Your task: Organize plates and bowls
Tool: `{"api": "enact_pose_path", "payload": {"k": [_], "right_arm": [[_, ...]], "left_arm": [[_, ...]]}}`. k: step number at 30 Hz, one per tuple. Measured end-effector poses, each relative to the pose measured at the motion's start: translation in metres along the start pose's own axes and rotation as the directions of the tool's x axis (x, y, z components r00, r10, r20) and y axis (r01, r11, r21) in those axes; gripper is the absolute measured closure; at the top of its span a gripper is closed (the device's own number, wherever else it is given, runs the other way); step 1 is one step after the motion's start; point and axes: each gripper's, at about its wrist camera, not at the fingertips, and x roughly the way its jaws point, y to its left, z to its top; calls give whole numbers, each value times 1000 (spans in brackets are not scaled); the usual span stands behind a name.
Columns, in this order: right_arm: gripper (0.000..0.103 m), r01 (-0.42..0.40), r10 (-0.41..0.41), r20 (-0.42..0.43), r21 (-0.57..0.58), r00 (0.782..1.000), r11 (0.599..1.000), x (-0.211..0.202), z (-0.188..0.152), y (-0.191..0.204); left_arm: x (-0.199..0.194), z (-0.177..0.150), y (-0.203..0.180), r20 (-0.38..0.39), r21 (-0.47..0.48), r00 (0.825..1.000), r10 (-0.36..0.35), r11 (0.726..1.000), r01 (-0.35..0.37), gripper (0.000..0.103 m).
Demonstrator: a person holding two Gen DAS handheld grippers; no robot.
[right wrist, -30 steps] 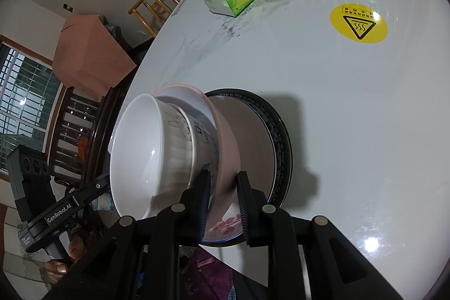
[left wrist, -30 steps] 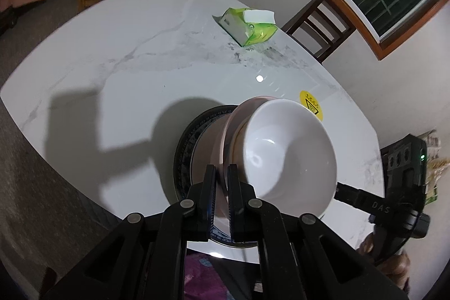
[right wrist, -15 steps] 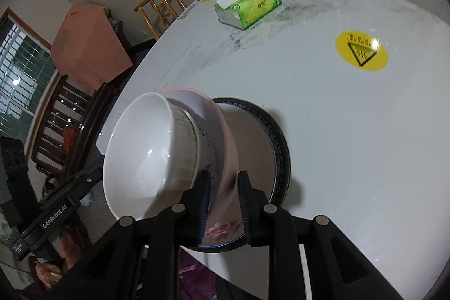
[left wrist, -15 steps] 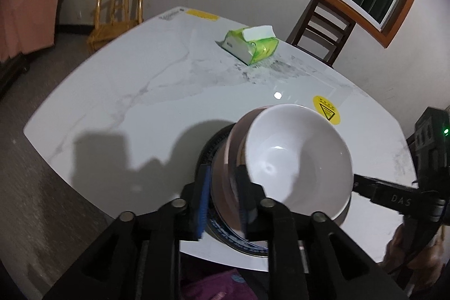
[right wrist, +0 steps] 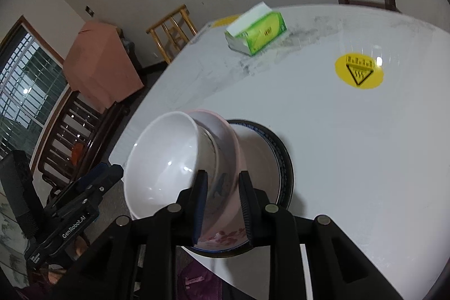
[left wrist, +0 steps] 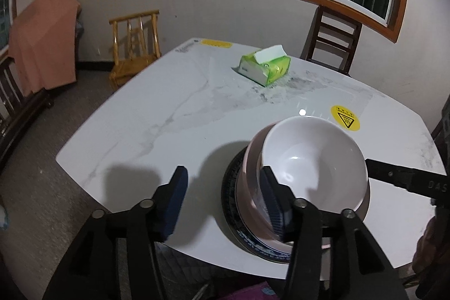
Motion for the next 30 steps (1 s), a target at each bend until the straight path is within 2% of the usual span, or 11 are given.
{"api": "enact_pose_path", "payload": {"k": [5,9,10,12,15,17,18,19,21,23,30], "right_arm": [[80,1,8,106,-89,994,996,-19,-11,14],[78,67,-20,241,-191,970,979,-43,-25,36],[76,79,-23,263,-204,965,976,-48,-28,39],[61,70,-4,300,-212,954,975,-57,-35,43],[47,-17,69,324,-159,944,987,-63,-51,38],[47,-43,72,245,-121,967,992,-58,-57,34],[46,-26,50,215,-112,975,993,-55,-60,33],[46,-4,32,236,-118,971,993,-58,-65,32],[46,100,-54,306,-134,951,986,-70,-75,35],[46,189,-138,324,-130,936,973,-76,-76,37],[38,390,-317,401,-114,860,914,-91,-80,53]], "left_arm": [[-8,-1,-5,55,38,998,37,999,-39,44],[-17,-3,-9,107,42,993,39,998,-44,37],[-19,-3,-9,123,39,992,36,998,-41,33],[-24,-5,-10,160,37,986,38,998,-45,29],[-34,-10,-15,242,48,970,35,998,-48,29],[-38,-14,-17,286,55,958,15,998,-32,24],[-40,-17,-19,300,63,954,4,998,-24,22],[-40,-19,-21,304,69,953,-1,997,-21,21],[-39,-24,-24,318,80,948,-21,997,-4,21],[-37,-28,-26,323,82,946,-37,997,11,21],[-34,-41,-34,311,127,948,-69,991,30,21]]}}
